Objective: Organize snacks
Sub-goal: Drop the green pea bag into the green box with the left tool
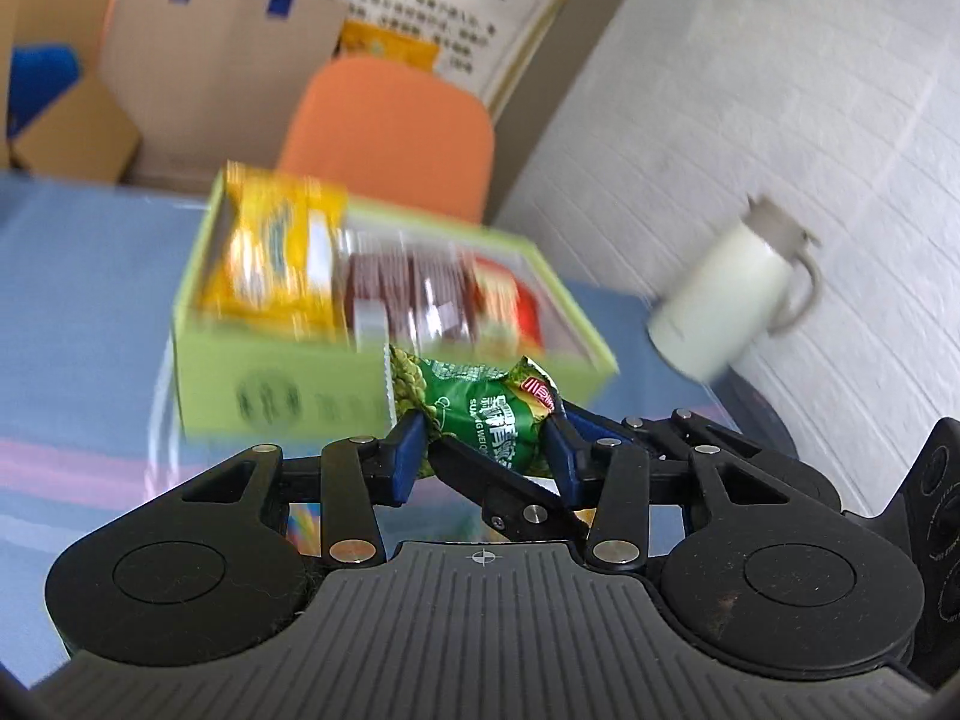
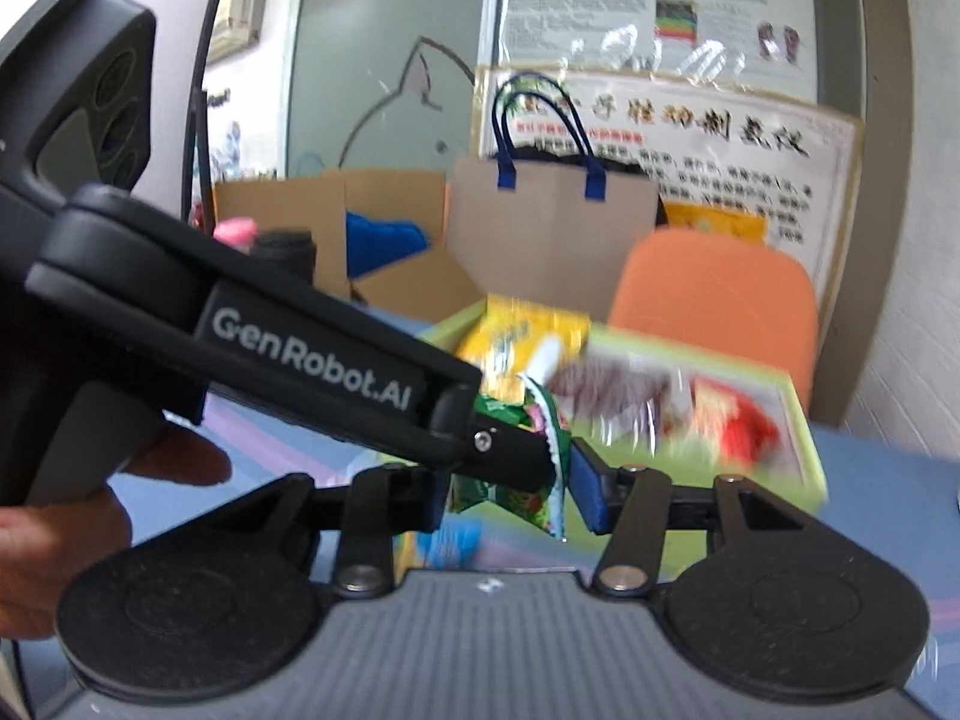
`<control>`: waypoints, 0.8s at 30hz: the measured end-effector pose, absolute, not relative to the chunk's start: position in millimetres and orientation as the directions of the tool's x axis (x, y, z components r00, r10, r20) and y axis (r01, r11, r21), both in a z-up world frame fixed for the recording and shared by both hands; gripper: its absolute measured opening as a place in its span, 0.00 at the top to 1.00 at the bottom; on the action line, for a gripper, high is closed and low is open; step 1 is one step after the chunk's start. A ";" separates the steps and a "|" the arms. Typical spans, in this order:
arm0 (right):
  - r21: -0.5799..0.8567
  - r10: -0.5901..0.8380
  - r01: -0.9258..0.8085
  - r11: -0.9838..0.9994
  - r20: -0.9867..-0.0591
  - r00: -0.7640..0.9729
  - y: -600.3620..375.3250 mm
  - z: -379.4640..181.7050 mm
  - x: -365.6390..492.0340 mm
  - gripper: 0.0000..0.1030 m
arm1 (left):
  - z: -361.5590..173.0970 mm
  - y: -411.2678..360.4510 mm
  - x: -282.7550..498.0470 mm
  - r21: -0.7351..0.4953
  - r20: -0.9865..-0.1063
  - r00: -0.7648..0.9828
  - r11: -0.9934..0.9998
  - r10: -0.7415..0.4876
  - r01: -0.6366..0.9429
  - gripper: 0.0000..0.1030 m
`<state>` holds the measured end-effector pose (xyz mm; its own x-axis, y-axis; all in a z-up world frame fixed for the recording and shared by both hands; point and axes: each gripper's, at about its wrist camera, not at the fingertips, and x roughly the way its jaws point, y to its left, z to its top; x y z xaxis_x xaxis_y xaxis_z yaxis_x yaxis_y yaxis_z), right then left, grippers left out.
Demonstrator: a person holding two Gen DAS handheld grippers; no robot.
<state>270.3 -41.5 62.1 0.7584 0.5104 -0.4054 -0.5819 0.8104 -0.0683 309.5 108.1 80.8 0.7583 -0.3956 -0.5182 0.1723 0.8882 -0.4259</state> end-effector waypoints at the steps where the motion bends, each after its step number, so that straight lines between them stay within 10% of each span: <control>1: -0.059 0.515 -0.584 0.810 -0.405 0.756 -39.6 67.3 284.8 0.46 | 87.3 110.0 321.9 -0.415 -0.518 0.764 0.894 -0.385 0.169 0.77; 8: 0.115 0.580 -0.607 0.786 -0.474 0.662 -33.2 66.1 375.8 0.38 | 94.3 117.3 400.2 -0.338 -0.552 0.783 0.935 -0.286 0.103 0.76; 13: 0.128 0.567 -0.561 0.818 -0.340 0.750 -75.3 85.8 337.1 0.07 | 102.3 138.7 381.7 -0.359 -0.444 0.853 0.927 -0.275 0.112 0.39; 24: 0.043 0.369 -0.390 0.920 -0.432 0.823 -155.7 46.9 200.4 0.00 | 66.9 91.2 266.7 -0.411 -0.446 0.800 0.886 -0.401 0.215 0.25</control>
<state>200.4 -155.7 46.9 0.8232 0.3687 -0.4318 -0.3896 0.9200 0.0429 266.7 91.2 66.9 0.8002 -0.4008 -0.4460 0.2146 0.8860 -0.4111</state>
